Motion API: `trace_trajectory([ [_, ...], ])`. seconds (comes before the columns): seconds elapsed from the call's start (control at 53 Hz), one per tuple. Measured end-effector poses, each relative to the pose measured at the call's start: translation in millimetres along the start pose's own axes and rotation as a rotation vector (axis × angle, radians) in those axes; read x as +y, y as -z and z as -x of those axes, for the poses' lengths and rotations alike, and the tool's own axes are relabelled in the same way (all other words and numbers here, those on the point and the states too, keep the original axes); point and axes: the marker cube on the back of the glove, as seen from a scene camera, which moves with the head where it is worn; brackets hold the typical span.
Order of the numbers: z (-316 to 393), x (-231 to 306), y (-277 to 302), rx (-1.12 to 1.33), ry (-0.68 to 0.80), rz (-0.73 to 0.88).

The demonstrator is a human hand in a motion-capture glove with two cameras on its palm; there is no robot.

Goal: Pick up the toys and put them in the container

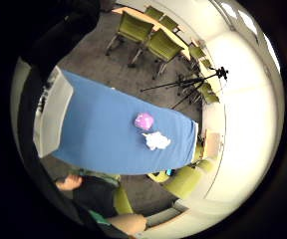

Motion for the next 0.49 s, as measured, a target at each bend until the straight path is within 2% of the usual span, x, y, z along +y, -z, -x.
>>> trace_trajectory([
  [0.226, -85, 7, -39, 0.035, -0.103, 0.019],
  [0.491, -168, 16, -134, 0.032, -0.217, 0.083],
])
